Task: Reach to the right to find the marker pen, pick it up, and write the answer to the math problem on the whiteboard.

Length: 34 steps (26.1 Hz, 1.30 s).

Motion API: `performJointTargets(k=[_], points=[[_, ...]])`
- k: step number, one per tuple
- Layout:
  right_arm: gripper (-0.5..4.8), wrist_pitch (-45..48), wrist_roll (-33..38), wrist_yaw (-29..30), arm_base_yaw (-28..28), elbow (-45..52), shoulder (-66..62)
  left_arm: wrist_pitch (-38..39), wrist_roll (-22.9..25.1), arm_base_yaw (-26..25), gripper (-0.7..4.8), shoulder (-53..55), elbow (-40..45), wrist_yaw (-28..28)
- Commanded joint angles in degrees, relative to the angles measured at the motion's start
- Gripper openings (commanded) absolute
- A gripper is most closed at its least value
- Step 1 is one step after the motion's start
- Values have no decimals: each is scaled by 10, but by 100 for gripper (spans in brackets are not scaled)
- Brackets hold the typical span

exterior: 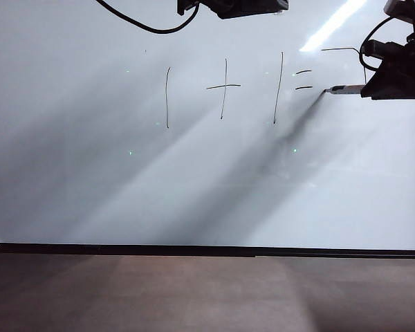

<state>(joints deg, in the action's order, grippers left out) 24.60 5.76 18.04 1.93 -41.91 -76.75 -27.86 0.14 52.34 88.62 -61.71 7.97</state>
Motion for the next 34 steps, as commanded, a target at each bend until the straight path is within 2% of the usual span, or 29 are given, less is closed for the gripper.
performJointTargets(k=[1, 14, 34], points=[[-6, 28, 2, -1, 1, -5, 1, -4, -2, 1, 27, -3, -3, -2], [-6, 30, 2, -16, -4, -5, -1, -4, -2, 1, 27, -3, -3, -2], [-6, 26, 11, -14, -89, -5, 0, -4, -2, 1, 27, -2, -3, -2]])
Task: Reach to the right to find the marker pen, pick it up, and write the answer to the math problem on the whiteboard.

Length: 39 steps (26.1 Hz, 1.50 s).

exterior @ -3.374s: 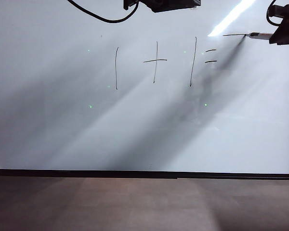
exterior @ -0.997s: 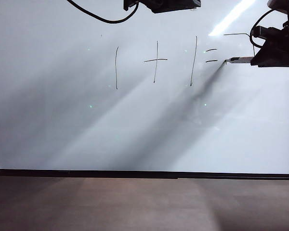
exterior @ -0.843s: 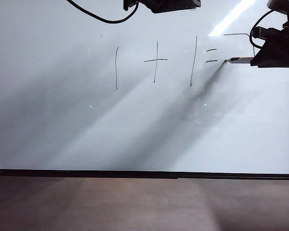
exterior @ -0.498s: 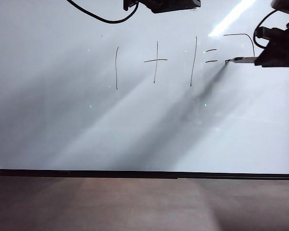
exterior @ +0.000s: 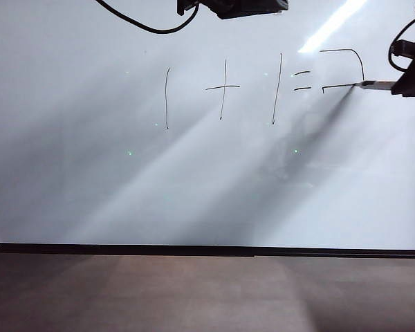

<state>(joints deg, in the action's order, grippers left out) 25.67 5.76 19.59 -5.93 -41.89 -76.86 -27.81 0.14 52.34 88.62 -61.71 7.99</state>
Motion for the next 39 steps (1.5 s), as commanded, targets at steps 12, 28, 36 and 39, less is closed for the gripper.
performJointTargets(k=[12, 28, 36, 39], points=[[-6, 15, 33, 37, -12, -4, 15, -5, -2, 1, 27, -2, -3, -3], [-6, 10, 32, -6, 87, -4, 18, 0, -2, 1, 27, -2, -3, -3], [-6, -6, 29, -5, 85, -4, 18, 1, -2, 1, 27, -2, -3, -3], [-6, -6, 30, -6, 86, -4, 18, 1, -2, 1, 27, -2, -3, -3]])
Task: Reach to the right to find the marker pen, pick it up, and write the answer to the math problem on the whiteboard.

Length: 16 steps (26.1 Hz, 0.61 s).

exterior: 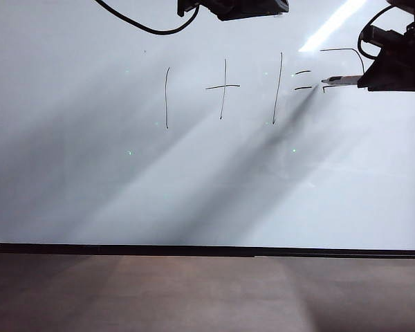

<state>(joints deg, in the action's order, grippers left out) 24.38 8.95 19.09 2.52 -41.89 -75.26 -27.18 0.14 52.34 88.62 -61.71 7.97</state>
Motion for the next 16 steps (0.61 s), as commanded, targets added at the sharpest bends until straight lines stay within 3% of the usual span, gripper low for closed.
performJointTargets(k=[1, 16], points=[[-6, 7, -2, -1, 2, -4, 2, -6, -2, 1, 27, -3, -3, -2], [-6, -5, -14, -22, 1, -4, 2, -5, -2, 1, 27, -3, -3, -2]])
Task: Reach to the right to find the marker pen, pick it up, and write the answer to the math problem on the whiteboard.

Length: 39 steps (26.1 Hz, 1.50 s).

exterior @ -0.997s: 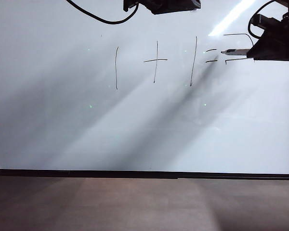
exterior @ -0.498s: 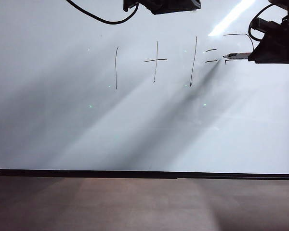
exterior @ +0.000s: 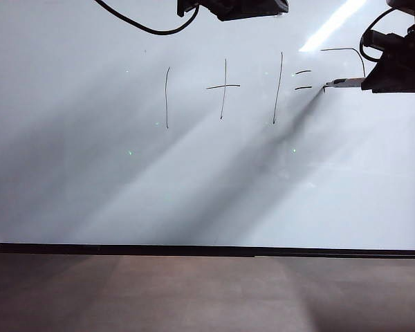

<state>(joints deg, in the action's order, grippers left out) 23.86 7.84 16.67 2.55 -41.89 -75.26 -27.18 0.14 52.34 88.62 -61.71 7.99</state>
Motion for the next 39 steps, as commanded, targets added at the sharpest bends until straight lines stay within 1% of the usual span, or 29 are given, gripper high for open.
performJointTargets(k=[1, 4, 21, 29, 39], points=[[-6, 0, -3, 2, 1, -4, 2, -5, -2, 1, 27, -3, -3, -3], [-6, -1, -3, 15, 1, -4, 2, -5, -2, 1, 27, -3, -3, -3], [-6, 9, -3, 15, 1, -4, -12, -5, -2, 1, 27, -2, -3, -3], [-6, 39, -3, 12, 1, -4, -12, -3, -2, 1, 27, -3, -3, -3], [-6, 37, -3, 0, 1, -4, -25, -3, -2, 1, 27, -3, -3, -3]])
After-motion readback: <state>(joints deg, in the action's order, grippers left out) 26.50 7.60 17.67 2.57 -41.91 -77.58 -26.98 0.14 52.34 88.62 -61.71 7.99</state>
